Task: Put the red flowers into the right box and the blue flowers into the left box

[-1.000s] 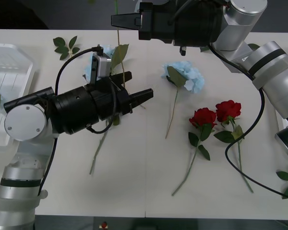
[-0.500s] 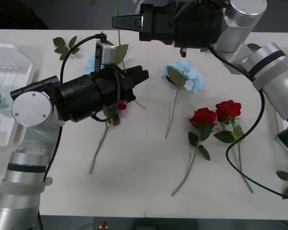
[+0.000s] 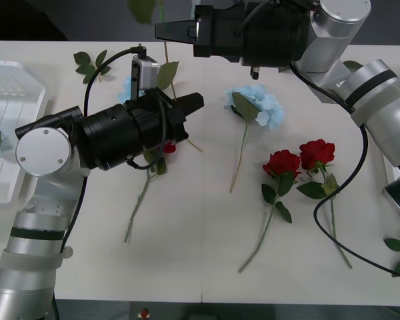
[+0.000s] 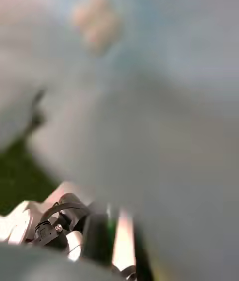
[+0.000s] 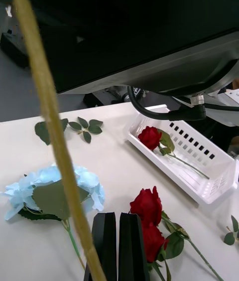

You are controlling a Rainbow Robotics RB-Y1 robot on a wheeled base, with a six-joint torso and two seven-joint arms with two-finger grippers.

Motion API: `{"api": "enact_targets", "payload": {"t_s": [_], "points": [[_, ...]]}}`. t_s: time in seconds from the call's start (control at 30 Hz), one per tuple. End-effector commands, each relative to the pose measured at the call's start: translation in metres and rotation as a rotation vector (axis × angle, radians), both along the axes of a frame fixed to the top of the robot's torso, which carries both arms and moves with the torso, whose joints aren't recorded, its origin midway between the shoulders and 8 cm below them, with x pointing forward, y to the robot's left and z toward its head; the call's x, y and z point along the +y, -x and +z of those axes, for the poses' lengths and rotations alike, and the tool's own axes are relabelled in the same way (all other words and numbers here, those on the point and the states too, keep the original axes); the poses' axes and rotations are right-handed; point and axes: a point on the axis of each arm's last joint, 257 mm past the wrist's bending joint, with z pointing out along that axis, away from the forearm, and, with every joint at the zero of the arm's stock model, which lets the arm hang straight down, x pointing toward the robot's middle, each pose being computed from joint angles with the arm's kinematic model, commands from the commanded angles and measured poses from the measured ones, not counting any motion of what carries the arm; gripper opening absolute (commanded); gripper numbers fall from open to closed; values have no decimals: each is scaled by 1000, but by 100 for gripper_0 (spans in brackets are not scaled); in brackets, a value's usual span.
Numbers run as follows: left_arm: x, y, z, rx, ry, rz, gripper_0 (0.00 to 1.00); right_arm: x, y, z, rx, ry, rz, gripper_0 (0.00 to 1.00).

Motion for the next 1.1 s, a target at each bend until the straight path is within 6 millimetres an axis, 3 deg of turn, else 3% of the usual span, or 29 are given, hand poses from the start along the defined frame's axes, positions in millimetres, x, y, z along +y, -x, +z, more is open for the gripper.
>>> {"api": "enact_targets", "payload": {"t_s": [0.03,0.1,0.23,0.37,0.53,0.67,0.7,0.77,0.8,0.87,0.9,1.1], "points": [[11,-6,18,7,39,13,0,-9,-5,3,-34,33,-23,86],[15,-6,18,15,40,13,0,-11,-5,4,-38,32,-24,94],[33,-7,12,74,44,15,0,-17,-9,5,-53,35,-35,100],[65,-5,8,194,53,8,0,-28,-12,4,-72,55,-44,100],[122,0,1,333,2,28,0,-53,-12,0,-92,110,-46,100],[181,1,-2,424,-43,107,0,-76,-8,-15,-101,203,-38,100],[210,0,-5,443,-70,163,0,-83,-4,-25,-107,255,-35,100],[238,1,-8,463,-103,220,0,-92,0,-38,-95,313,-40,100],[267,2,-11,473,-142,282,0,-98,3,-48,-76,363,-52,100],[297,1,-13,476,-185,354,0,-107,5,-57,-54,406,-76,100],[327,0,-14,471,-222,431,0,-117,6,-68,-28,453,-105,100],[415,-13,-1,410,-344,696,0,-158,20,-118,87,629,-227,100]]}}
